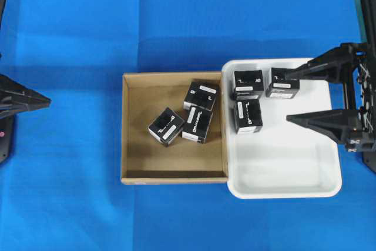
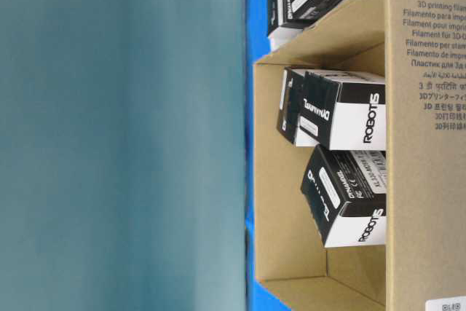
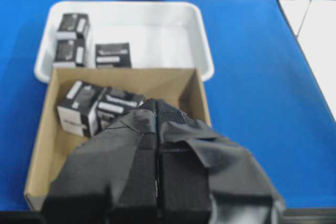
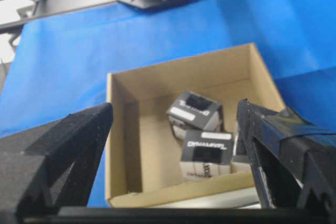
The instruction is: Pick a box that is randomly placed inside the cardboard box.
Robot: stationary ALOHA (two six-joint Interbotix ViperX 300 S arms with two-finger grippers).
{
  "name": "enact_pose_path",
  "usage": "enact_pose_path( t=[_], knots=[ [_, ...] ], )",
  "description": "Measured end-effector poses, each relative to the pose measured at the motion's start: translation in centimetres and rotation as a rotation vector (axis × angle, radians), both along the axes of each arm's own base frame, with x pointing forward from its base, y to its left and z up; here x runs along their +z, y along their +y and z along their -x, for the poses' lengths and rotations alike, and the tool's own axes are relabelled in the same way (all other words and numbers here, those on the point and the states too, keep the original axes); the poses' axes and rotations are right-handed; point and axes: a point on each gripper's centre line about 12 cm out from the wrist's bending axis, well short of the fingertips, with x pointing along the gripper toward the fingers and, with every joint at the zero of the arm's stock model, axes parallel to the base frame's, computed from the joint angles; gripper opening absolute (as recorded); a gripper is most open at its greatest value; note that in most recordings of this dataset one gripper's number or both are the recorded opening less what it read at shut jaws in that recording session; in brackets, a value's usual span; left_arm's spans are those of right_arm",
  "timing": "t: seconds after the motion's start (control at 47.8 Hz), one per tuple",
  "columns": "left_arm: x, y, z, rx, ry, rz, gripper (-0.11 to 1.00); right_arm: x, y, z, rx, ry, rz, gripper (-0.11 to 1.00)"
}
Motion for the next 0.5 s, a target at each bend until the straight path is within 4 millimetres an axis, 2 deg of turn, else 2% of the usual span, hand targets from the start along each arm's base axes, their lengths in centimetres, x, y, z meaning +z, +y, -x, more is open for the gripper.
enact_pose_path(
  t=[0.502],
  knots=[
    [0.29, -0.01, 0.03, -0.001, -0.052, -0.002, -0.07, 0.06, 0.33, 0.77, 0.015, 0.02, -0.005, 0.95]
  ],
)
